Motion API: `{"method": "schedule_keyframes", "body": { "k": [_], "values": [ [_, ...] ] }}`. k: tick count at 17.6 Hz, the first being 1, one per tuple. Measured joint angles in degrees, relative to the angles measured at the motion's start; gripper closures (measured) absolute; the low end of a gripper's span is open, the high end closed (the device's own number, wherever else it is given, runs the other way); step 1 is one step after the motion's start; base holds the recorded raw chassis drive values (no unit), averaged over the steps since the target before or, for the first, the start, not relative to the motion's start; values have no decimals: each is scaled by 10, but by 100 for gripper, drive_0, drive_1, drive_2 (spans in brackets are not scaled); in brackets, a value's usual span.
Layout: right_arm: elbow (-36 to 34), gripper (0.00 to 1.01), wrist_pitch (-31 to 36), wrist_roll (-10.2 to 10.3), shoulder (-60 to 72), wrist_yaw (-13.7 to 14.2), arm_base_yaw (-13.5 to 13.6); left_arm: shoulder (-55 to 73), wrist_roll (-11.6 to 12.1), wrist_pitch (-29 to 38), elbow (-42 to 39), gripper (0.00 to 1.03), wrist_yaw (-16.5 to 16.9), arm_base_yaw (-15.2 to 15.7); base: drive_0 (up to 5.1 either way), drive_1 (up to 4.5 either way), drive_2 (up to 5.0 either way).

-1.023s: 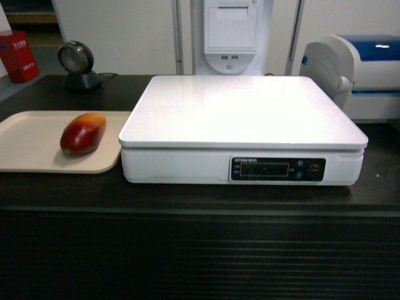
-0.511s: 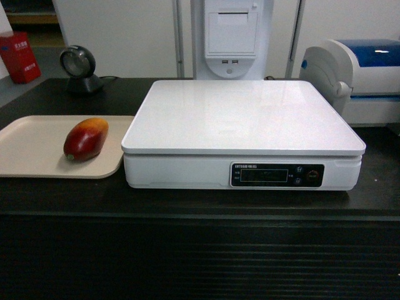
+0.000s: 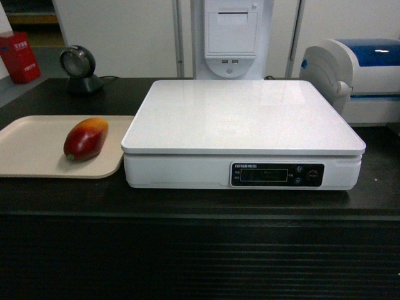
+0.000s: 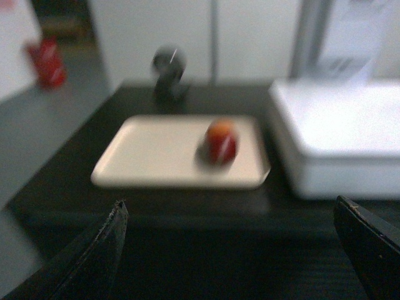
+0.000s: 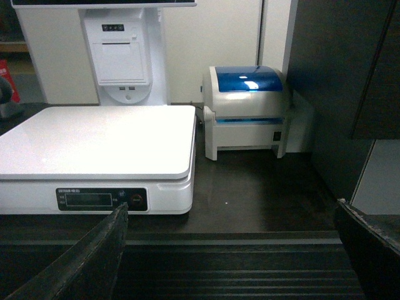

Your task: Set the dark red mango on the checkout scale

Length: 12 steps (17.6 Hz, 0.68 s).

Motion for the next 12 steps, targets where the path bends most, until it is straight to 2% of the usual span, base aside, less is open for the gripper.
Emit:
{"method": "schedule_keyframes", "body": {
  "k": [1, 2, 3, 4, 5, 6, 8, 10, 12],
  "values": [
    [0, 3, 0, 0, 0, -1, 0, 84, -5, -47, 40, 5, -105, -53, 0, 0, 0],
    [0, 3, 1, 0, 0, 0, 0, 137, 1, -21, 58, 5, -169, -64, 0, 0, 0],
    [0, 3, 0, 0, 0, 1, 0, 163, 10, 9, 68, 5, -177, -48, 0, 0, 0],
    [0, 3, 0, 0, 0, 0, 0, 186, 21, 40, 79, 5, -161, -33, 0, 0, 0],
    [0, 3, 0, 0, 0, 0, 0, 224, 35, 83, 97, 5, -129, -14, 0, 0, 0],
    [0, 3, 0, 0, 0, 0, 0, 282, 51, 136, 117, 5, -75, 13, 0, 0, 0],
    [0, 3, 0, 0, 0, 0, 0, 374, 73, 209, 145, 5, -7, 54, 0, 0, 0],
    [0, 3, 0, 0, 0, 0, 0, 436, 86, 249, 169, 5, 35, 73, 0, 0, 0],
    [0, 3, 0, 0, 0, 0, 0, 611, 85, 294, 273, 5, 128, 102, 0, 0, 0]
  ]
}}
